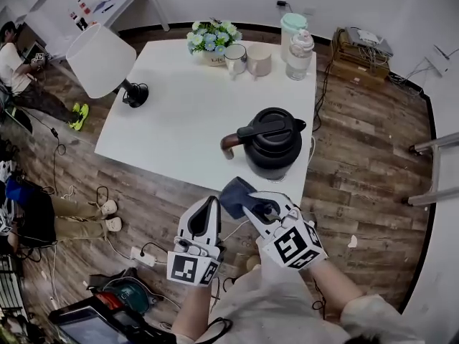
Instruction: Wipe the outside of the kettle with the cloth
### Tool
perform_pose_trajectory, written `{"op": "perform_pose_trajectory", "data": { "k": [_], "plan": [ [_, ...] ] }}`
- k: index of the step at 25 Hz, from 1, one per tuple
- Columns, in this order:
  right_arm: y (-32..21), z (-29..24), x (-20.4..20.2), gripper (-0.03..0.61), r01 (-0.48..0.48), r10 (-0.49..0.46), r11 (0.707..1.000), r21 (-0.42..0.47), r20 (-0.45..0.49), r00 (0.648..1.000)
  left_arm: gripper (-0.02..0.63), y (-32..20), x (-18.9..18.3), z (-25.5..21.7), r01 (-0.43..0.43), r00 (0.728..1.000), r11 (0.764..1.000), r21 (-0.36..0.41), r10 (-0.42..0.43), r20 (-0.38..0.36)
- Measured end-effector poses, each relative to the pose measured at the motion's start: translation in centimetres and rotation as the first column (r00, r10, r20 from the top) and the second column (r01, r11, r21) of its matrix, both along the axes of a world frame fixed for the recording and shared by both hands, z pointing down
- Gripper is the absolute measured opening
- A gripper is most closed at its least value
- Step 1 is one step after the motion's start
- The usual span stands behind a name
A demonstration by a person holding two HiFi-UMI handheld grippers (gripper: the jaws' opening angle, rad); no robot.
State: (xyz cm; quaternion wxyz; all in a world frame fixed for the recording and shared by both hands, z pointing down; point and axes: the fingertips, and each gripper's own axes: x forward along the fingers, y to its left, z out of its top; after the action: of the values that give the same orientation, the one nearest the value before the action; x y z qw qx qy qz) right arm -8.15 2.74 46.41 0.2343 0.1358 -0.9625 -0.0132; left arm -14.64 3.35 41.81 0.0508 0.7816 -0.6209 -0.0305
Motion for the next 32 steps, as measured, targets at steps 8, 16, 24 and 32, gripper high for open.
{"op": "perform_pose_trajectory", "data": {
  "k": [8,16,24,32],
  "plan": [
    [-5.3,1.8,3.0,0.063,-0.220,0.228,0.964,-0.148,0.045,0.973,0.008,0.5,1.0,-0.9,-0.008,1.000,1.000,0.007,0.008,0.010],
    [-4.0,-3.6,7.1,0.063,-0.120,0.121,0.993,-0.019,0.202,0.972,0.008,0.4,2.2,-1.1,-0.028,1.000,1.000,0.005,0.028,0.003],
    [-7.8,-11.4,9.8,0.063,-0.256,0.224,0.966,0.034,0.381,0.897,0.008,0.0,3.3,-0.9,-0.049,0.999,0.999,0.009,0.049,-0.005],
    [-7.5,-1.7,10.0,0.063,-0.285,0.311,0.949,-0.133,0.268,0.912,0.008,0.6,3.1,0.6,-0.041,0.999,0.999,-0.028,0.041,0.000]
  ]
}}
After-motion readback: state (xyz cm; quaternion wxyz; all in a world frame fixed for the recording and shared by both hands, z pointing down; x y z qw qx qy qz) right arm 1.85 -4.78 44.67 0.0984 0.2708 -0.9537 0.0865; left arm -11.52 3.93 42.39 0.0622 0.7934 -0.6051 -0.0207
